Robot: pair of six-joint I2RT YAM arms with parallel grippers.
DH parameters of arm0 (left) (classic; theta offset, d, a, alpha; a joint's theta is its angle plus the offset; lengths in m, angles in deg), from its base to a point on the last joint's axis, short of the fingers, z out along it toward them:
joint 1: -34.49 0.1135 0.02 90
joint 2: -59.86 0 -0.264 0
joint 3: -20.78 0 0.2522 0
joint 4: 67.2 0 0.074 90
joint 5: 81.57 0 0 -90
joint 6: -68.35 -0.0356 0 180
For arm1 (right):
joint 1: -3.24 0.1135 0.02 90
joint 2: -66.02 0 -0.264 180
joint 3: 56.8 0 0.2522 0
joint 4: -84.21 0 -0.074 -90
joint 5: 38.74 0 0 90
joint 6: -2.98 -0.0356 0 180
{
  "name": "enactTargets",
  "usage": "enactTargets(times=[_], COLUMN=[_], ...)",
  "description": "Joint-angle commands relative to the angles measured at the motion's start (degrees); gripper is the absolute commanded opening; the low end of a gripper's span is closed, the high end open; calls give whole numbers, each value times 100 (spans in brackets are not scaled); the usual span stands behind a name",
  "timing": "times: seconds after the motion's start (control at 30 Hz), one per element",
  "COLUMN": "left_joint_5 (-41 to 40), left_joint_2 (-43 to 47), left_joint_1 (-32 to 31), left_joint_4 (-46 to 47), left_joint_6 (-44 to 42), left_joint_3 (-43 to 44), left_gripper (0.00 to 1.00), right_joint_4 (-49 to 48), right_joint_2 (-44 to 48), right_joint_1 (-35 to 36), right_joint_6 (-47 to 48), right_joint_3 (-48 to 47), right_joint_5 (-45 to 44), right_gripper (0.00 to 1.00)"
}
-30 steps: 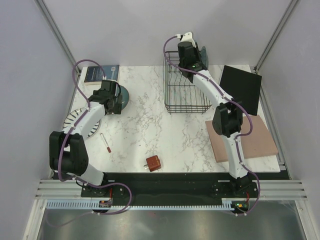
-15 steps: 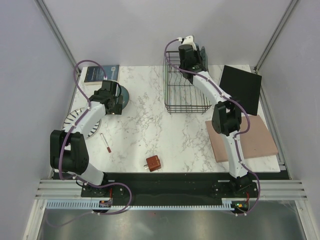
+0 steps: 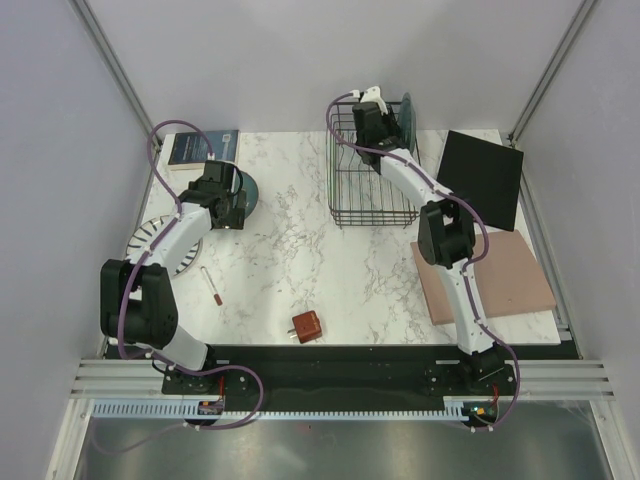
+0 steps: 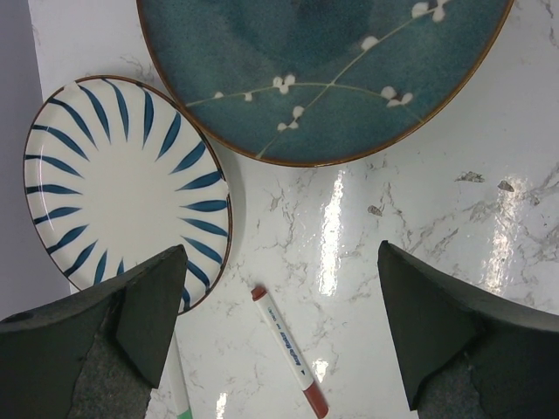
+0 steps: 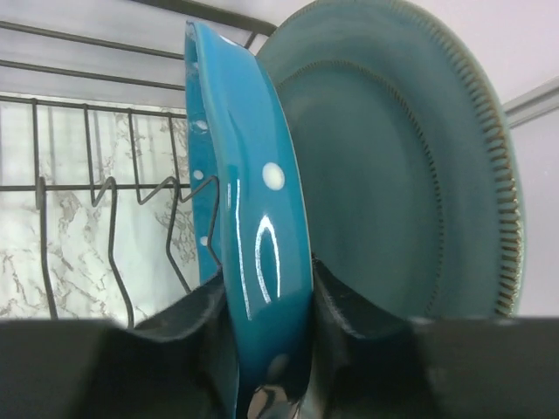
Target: Load the plates into the dish rack
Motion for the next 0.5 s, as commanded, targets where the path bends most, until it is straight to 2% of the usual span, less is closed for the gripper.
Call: enactTargets(times=[0.0,0.2,0.33,0.43,0.47], left_joint_5=[88,27,-114,25,531], left_joint_2=[-28,-90,-178,-222,-239], left_joint_1=[-6,-6,90,484,947], left_joint_4=[144,153,241,347,355], left_joint_6=[168,142,46,1,80], left_joint_3=[-25,1,184,491,597], left_gripper=[97,99,100,100,100], right_joint_4=[-547,-547,-486,-346,-258], right_joint_2=[293,723,1162,1628,1899], right_joint_1=[-112,-59,81,266,327], right_joint_6=[41,67,76,6,-64], right_joint_3=[-297,-95,221,545,643], right_joint_5=[-489,-471,-445,-410,-323], right_gripper=[44,54,57,60,60])
